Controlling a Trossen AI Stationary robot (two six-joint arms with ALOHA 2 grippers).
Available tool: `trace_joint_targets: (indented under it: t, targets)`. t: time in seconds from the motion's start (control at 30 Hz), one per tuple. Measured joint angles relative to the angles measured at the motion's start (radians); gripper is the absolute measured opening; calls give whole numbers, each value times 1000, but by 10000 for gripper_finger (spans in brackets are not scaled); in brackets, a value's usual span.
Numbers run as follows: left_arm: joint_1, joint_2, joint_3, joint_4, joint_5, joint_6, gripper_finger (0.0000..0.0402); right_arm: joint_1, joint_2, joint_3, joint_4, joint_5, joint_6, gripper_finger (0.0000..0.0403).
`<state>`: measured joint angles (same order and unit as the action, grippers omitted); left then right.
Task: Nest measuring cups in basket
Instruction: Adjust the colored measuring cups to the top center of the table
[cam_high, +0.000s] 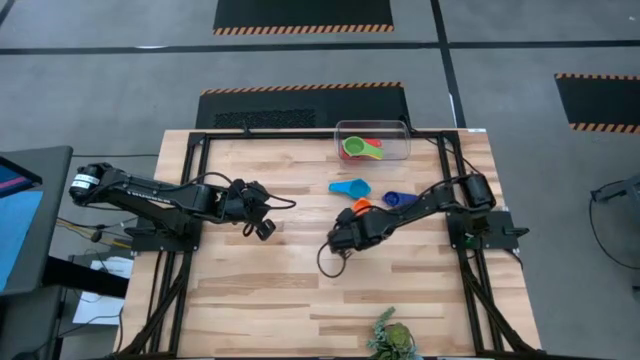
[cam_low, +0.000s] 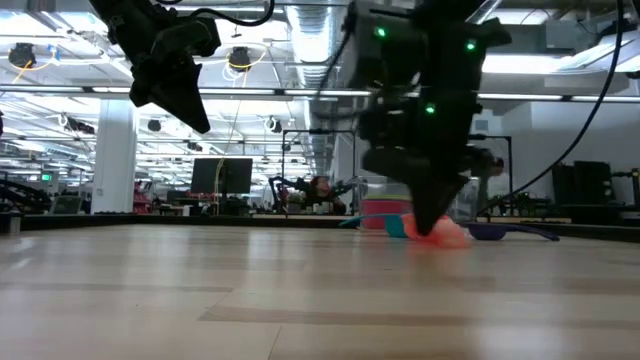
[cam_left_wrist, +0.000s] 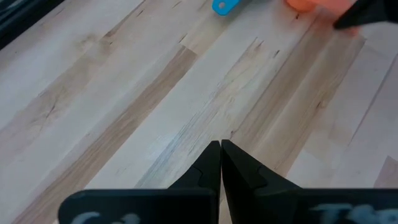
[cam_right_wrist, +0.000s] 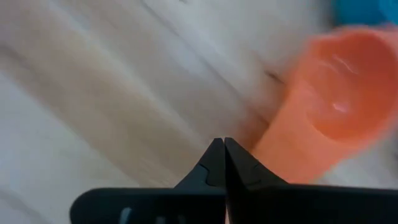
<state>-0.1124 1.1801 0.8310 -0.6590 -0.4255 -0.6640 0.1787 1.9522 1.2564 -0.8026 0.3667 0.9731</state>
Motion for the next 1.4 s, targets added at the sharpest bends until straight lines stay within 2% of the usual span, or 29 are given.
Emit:
trace_joint_targets:
  t: [0.2,0.5,0.77,1.17,1.4]
  targets:
    - [0,0,0,0,0,0,0,10,0,-1,-210,14,54,10]
    - [0,0,0,0,-3,16,0,57,-38,3,-208,14,107,13]
    - [0,0,0,9,-12,16,0,136,-62,73,-186,22,135,15]
    - [0,0,0,22,-32,15,0,222,-63,346,-188,23,-107,22]
    - [0,0,0,21,64,-1,0,220,-63,554,-309,82,-165,17]
